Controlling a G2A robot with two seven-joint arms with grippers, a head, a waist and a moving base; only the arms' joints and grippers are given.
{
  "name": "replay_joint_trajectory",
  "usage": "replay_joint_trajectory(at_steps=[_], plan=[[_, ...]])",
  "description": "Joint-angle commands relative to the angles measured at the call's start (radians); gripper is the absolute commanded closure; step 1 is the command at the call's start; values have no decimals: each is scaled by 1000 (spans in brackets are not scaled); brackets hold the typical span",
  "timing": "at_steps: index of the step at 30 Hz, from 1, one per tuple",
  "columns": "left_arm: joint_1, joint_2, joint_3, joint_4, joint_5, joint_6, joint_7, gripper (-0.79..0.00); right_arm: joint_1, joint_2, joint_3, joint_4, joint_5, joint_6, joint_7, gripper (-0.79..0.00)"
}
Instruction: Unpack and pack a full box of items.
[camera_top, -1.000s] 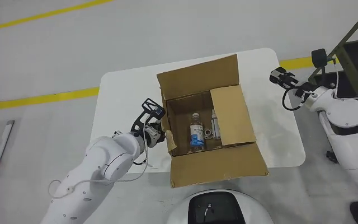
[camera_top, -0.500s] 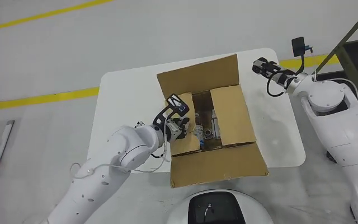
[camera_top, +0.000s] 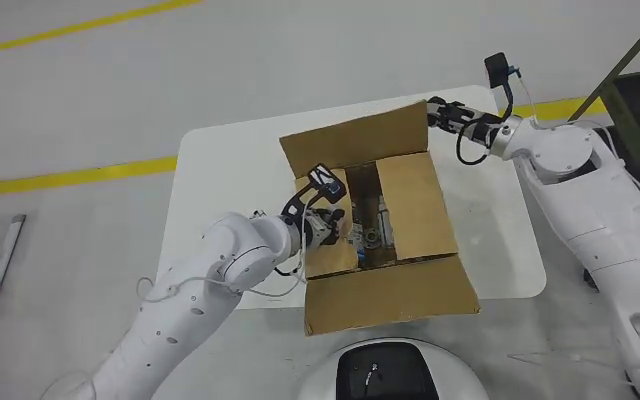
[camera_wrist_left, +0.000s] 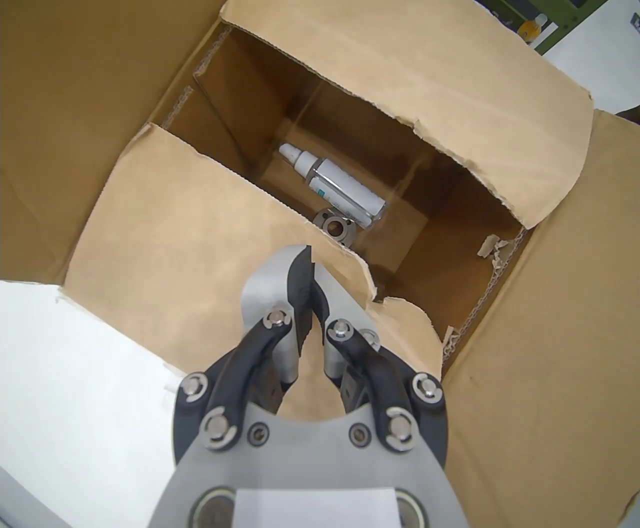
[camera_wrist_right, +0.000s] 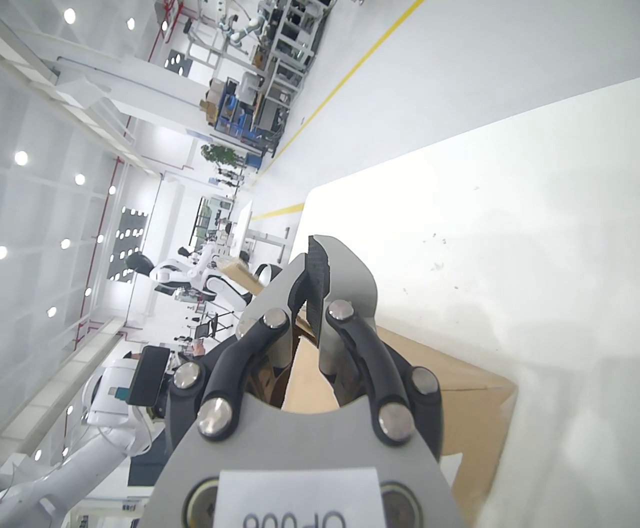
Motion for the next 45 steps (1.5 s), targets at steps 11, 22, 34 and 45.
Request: replay_joint_trajectory(at_steps=[11,22,34,45], plan=[[19,-3,-49,-24,10,15,-46,-674,-28,15,36,-40,55,-75,144,0],[97,35,-202,-156,60,49,-154,-785,-105,37,60,-183,-11,-105,189,0],[195,66,-355,-236,92,60,-158,-785,-232,60,86,-356,-143,-128,143,0],[218,67,-380,-280,153,78,-172,-785,-285,76,94,-417,-94,-240,249,0]])
